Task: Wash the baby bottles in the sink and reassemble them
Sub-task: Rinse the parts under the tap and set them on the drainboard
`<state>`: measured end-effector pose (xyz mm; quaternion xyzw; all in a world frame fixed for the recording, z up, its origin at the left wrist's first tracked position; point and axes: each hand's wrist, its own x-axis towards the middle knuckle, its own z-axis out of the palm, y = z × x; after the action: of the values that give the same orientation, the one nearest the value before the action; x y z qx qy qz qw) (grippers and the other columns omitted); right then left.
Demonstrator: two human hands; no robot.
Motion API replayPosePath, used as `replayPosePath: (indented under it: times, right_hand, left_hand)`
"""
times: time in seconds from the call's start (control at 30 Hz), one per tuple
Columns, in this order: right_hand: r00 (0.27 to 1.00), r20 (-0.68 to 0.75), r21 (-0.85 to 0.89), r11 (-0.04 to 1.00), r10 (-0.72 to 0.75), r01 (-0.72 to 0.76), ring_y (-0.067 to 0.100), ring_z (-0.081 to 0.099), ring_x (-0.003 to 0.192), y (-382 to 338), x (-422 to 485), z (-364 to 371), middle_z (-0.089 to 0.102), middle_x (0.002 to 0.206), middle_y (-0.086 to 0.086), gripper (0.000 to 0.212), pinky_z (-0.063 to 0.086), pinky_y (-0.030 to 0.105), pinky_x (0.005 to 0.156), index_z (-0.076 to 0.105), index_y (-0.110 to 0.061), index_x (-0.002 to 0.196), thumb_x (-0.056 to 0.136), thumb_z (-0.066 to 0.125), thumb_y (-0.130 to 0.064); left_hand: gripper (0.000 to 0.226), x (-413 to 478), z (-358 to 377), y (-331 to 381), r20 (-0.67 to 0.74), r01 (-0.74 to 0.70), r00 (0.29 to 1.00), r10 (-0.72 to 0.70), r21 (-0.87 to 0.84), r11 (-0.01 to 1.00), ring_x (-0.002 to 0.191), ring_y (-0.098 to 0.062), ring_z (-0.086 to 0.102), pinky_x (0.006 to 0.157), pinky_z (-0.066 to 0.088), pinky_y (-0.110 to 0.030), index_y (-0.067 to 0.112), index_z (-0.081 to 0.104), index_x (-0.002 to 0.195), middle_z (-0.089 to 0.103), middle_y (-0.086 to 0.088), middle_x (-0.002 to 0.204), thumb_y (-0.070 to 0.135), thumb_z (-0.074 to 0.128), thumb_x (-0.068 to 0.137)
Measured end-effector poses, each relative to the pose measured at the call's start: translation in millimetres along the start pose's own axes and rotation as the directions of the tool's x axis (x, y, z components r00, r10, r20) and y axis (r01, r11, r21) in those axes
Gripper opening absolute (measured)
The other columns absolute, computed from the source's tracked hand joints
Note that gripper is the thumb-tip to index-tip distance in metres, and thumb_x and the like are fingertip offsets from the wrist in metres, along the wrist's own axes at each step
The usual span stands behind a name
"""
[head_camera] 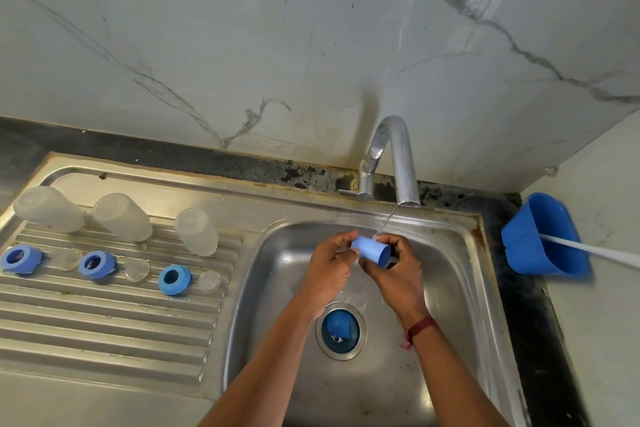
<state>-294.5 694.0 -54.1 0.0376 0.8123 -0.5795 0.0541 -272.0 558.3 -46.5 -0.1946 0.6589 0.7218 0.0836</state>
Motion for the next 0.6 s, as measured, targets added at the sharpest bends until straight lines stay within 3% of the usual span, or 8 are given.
replayPosePath:
  times: [0.1,0.2,0.33,0.47,0.6]
  right_hand:
    - [1.000,-0.005,0.055,0.998,0.012,-0.011,0.006,0.064,0.098,-0.4,3.4,-0.9,0.067,0.107,-0.009,0.046,0.054,0.020,0.080,0.066,-0.026,0.107,0.069,0.087,-0.011]
    - [1.000,-0.002,0.056,0.998,0.001,-0.001,0.006,0.063,0.102,-2.0,6.0,-0.4,0.067,0.112,-0.010,0.056,0.053,0.022,0.085,0.062,-0.024,0.121,0.072,0.086,-0.013]
    - [1.000,0.010,0.044,0.999,0.000,-0.001,0.004,0.064,0.099,-2.8,5.8,1.5,0.070,0.106,-0.013,0.049,0.053,0.023,0.084,0.066,-0.027,0.114,0.072,0.087,-0.016]
    - [1.000,-0.011,-0.017,1.000,-0.020,0.020,-0.006,0.059,0.102,-2.6,3.0,-1.1,0.067,0.105,-0.020,0.045,0.049,0.015,0.083,0.065,-0.030,0.110,0.075,0.082,-0.007]
    - [0.997,0.009,-0.104,0.991,-0.079,0.079,-0.005,0.060,0.097,-0.4,0.5,1.5,0.066,0.105,-0.015,0.047,0.047,0.005,0.077,0.059,-0.028,0.106,0.076,0.079,0.002]
  left_hand:
    - [0.023,0.6,5.1,-1.0,0.014,0.040,0.999,-0.040,-0.004,0.999,0.088,-0.016,0.062,0.081,0.054,-0.038,0.029,0.065,0.116,0.068,-0.007,0.108,0.017,0.058,0.098]
    - [0.023,-3.7,8.5,0.7,0.065,0.107,0.993,-0.103,-0.059,0.993,0.096,-0.015,0.067,0.090,0.055,-0.042,0.018,0.063,0.120,0.069,-0.007,0.108,0.026,0.053,0.101]
    - [0.035,-5.7,5.9,-1.4,0.128,0.231,0.968,-0.214,-0.143,0.962,0.102,-0.017,0.068,0.090,0.054,-0.043,0.011,0.063,0.118,0.072,-0.007,0.110,0.037,0.044,0.104]
    - [0.033,-5.7,1.7,-7.3,0.149,0.284,0.953,-0.264,-0.135,0.949,0.111,-0.018,0.064,0.091,0.053,-0.041,0.020,0.058,0.127,0.066,-0.002,0.124,0.037,0.042,0.104]
    - [0.030,-4.3,-1.3,-12.6,0.052,0.282,0.959,-0.277,-0.147,0.948,0.112,-0.016,0.063,0.091,0.052,-0.038,0.023,0.052,0.132,0.063,-0.001,0.127,0.024,0.051,0.101]
